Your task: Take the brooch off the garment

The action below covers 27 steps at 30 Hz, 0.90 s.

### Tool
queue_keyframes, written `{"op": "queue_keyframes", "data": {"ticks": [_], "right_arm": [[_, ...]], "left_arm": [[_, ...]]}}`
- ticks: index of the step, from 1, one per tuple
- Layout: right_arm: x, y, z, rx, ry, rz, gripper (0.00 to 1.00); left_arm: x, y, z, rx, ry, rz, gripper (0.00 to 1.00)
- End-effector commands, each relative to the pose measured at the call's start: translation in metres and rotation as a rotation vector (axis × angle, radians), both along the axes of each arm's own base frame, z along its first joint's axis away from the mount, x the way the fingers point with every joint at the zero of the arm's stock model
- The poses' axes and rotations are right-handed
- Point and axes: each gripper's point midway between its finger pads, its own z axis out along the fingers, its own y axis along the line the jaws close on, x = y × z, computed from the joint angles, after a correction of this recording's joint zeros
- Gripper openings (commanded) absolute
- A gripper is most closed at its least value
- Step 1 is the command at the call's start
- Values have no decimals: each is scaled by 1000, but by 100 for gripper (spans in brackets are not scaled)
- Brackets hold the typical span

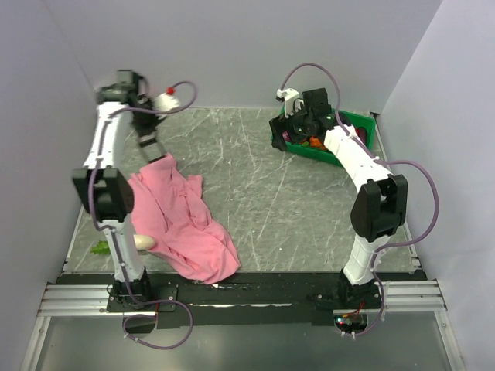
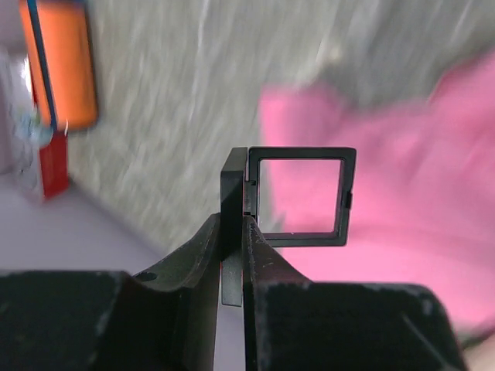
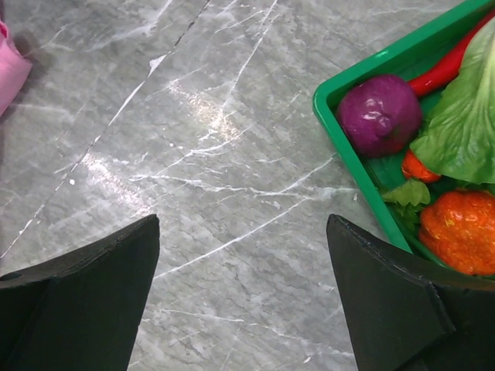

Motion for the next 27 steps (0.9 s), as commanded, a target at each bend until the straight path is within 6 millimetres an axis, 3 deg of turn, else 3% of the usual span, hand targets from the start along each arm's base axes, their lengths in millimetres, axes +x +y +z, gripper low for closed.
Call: {"op": "queue_keyframes", "data": {"ticks": [1, 2, 5, 8, 12, 23, 27], "right_arm": [[7, 11, 20, 49, -40, 11, 95], [7, 13, 19, 50, -38, 10, 95], [9, 18, 17, 49, -35, 15, 95], [10, 20, 18, 41, -46, 19, 96], [10, 19, 17, 29, -52, 22, 96], [-18, 17, 7, -73, -41, 96, 96], [-5, 7, 2, -162, -66, 94, 97]], "left_arm": [[-40, 105, 18, 210, 14, -185, 1], [-38, 133, 18, 238, -3, -184, 1], [-26, 175, 22, 268, -70, -184, 1], [-24, 196, 21, 294, -82, -216, 1], [-25, 207, -5, 292, -22, -250, 1], [-21, 198, -55, 217, -10, -339, 1], [-14, 195, -67, 190, -20, -347, 1]]}}
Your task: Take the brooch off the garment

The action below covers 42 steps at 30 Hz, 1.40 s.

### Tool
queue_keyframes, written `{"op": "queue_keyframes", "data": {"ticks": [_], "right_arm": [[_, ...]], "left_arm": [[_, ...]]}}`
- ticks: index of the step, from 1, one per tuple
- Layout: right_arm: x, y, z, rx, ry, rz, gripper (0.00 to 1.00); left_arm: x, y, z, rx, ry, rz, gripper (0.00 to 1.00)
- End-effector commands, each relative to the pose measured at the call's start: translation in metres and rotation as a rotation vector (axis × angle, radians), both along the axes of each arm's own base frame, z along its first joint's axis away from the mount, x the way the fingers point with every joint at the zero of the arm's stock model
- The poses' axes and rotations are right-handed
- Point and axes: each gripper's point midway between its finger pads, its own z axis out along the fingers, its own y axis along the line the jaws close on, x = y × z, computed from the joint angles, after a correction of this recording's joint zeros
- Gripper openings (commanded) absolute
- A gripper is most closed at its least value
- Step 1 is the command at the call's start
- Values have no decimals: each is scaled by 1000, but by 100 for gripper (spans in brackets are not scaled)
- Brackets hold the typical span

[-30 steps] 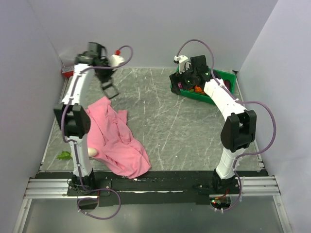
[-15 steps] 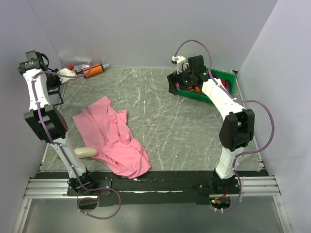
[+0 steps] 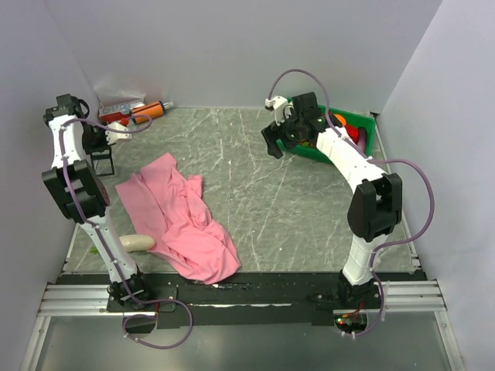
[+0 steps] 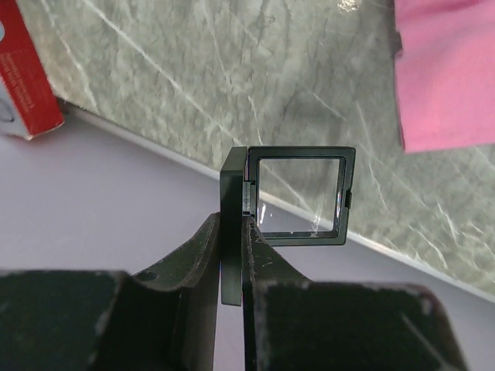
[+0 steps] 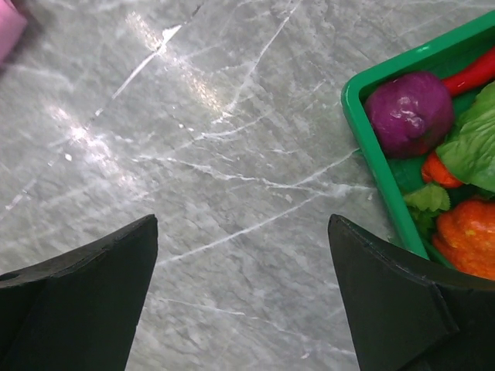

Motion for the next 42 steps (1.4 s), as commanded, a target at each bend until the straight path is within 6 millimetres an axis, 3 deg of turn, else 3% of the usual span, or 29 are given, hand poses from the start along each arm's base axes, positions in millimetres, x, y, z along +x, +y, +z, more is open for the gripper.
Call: {"op": "queue_keyframes", "data": {"ticks": [1, 9, 18, 21, 24, 28, 30, 32, 33, 34, 35, 36, 37, 38, 39, 40, 42], "right_arm": [[10, -9, 18, -90, -81, 17, 97], [22, -19, 19, -167, -117, 18, 97], [9, -22, 11, -189, -95, 28, 97], [5, -20, 11, -187, -91, 35, 97], [3, -17, 10, -179, -81, 41, 97], [-6, -4, 7, -148, -52, 82, 98], [-10, 1, 4, -141, -42, 97, 98], [-15, 7, -1, -126, -23, 111, 98], [-18, 10, -2, -118, -13, 120, 98], [-21, 15, -2, -105, -6, 131, 98], [-28, 27, 0, -69, 5, 168, 98], [-32, 35, 1, -47, 12, 192, 98], [-39, 45, 1, -20, 35, 225, 97], [-53, 66, 1, 19, 64, 294, 96], [-61, 78, -1, 36, 84, 326, 96], [-68, 90, -7, 52, 116, 346, 96], [-87, 119, -16, 80, 163, 406, 96]], "left_arm": [[14, -8, -6, -44, -51, -75, 1], [17, -11, -30, -68, -44, -83, 4], [27, -9, -42, -58, -80, -91, 6], [36, -8, -36, -61, -125, -82, 15], [48, -3, -24, -44, -180, -72, 32], [69, -8, 21, -64, -307, -51, 63], [68, -15, 30, -80, -323, -47, 65], [64, -27, 47, -87, -350, -50, 68], [57, -40, 42, -133, -325, -30, 69], [50, -59, 59, -162, -341, -43, 73], [42, -75, 60, -206, -319, -41, 76], [27, -98, 47, -301, -259, -15, 76], [16, -124, 59, -338, -258, -36, 80], [8, -140, 57, -378, -239, -36, 80], [-10, -161, 39, -477, -163, 7, 80], [-19, -180, 48, -522, -162, 8, 80], [-31, -200, 38, -672, -95, 142, 78]]}}
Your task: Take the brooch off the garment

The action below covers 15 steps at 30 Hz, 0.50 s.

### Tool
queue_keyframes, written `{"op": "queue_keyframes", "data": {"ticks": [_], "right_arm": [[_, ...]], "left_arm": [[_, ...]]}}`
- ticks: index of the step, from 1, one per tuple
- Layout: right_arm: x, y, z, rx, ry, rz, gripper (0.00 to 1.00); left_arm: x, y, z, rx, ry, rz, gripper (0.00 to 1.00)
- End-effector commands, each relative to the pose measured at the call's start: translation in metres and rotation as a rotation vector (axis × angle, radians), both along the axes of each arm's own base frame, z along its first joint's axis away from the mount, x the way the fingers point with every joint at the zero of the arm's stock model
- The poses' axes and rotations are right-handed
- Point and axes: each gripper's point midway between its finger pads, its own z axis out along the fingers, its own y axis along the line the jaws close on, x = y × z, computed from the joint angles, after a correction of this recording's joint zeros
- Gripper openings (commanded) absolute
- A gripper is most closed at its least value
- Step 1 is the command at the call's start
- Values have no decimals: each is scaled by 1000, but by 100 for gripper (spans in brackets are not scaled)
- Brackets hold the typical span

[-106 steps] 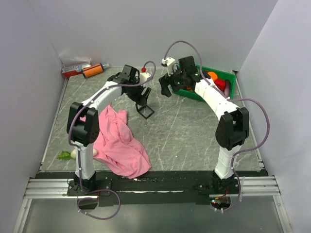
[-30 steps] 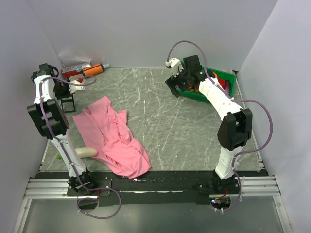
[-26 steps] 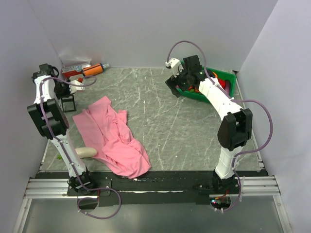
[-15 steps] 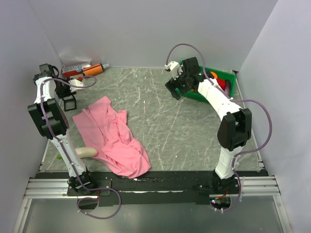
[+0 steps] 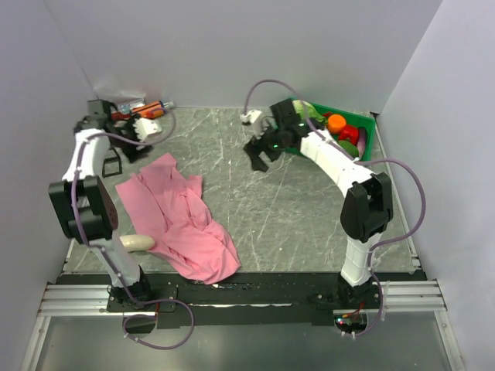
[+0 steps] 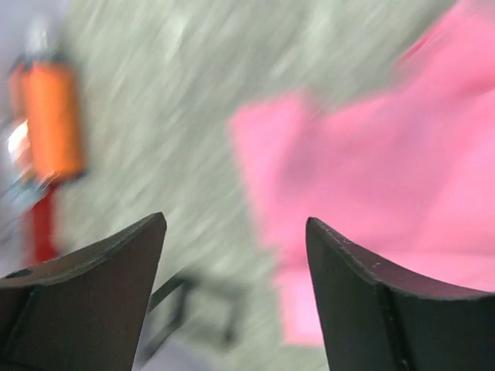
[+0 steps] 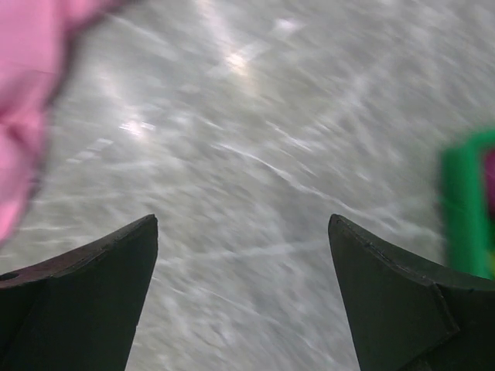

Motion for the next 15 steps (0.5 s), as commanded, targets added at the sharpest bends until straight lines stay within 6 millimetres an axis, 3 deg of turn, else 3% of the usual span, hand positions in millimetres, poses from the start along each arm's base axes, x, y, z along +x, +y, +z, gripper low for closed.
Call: {"op": "queue_keyframes", "data": {"ticks": [1, 3, 5, 6, 7, 8, 9, 10, 13, 15], "right_arm": [[-46, 73, -15, 110, 159, 159, 96], [-65, 94, -22, 135, 216, 210, 95], [-84, 105, -33, 138, 283, 257, 94], [-100, 116, -36, 137, 304, 300, 94], [-117, 119, -48, 130, 356, 325, 93], [-127, 123, -54, 129, 375, 342, 93], [-137, 126, -60, 125, 401, 354, 93], [-154, 132, -70, 115, 448, 365, 93], [-172, 146, -88, 85, 482, 365, 93], [-172, 151, -99, 45, 462, 355, 93]], "left_arm": [[-33, -75, 25, -416, 103, 124, 77], [-35, -82, 26, -600, 204, 306, 73], [-43, -81, 36, -731, 250, 376, 82], [-54, -84, 26, -823, 334, 459, 82], [-51, -79, 41, -860, 265, 465, 83], [-52, -77, 42, -880, 246, 495, 83], [-61, -77, 28, -907, 277, 550, 84], [-59, -75, 40, -911, 205, 538, 84], [-66, -72, 36, -906, 177, 586, 84], [-71, -69, 32, -891, 183, 613, 83]]}}
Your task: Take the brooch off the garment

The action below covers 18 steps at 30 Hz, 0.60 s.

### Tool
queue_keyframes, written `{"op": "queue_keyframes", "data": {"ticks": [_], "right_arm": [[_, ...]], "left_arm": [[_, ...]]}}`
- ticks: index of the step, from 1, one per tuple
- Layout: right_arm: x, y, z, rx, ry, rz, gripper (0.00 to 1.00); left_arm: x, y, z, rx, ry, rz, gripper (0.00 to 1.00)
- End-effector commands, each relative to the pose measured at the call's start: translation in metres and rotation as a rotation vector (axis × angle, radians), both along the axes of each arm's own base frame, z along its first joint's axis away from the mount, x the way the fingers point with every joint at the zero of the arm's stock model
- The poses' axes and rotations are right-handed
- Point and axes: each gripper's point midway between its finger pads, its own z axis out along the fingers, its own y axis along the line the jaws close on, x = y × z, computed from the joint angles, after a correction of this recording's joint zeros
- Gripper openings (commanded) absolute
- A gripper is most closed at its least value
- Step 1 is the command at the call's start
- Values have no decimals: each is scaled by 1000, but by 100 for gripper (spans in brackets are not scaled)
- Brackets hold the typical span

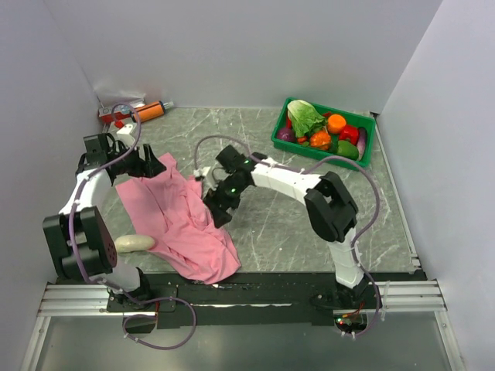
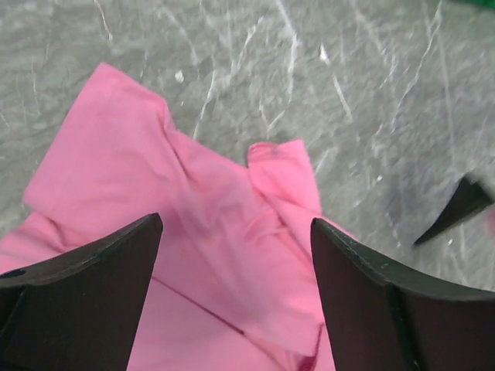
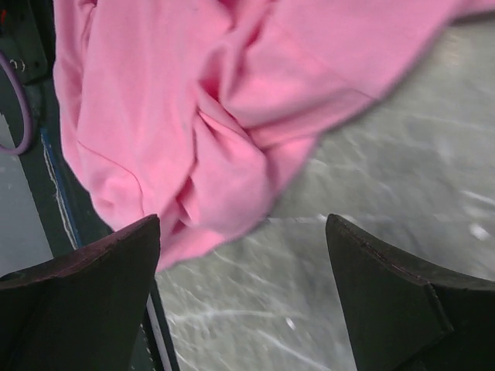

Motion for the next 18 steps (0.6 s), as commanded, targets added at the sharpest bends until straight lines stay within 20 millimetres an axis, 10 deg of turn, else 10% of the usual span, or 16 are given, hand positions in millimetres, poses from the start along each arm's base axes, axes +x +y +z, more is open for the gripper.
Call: {"op": "queue_keyframes", "data": {"ticks": [1, 6, 11, 15, 18], "right_arm": [[-9, 24, -16, -16, 18, -7, 92], [-13, 37, -32, -19, 49, 76, 77], [-5, 23, -34, -69, 25, 59, 31], [15, -4, 7, -38, -52, -16, 1], [38, -29, 37, -27, -140, -102, 0]], "left_arm": [[8, -2, 50, -28, -136, 70, 83], [-9, 4, 51, 8, -130, 104, 80], [-18, 7, 63, 34, -154, 109, 80], [-25, -2, 66, 24, -177, 44, 80], [-28, -17, 66, 9, -184, -36, 80]]}}
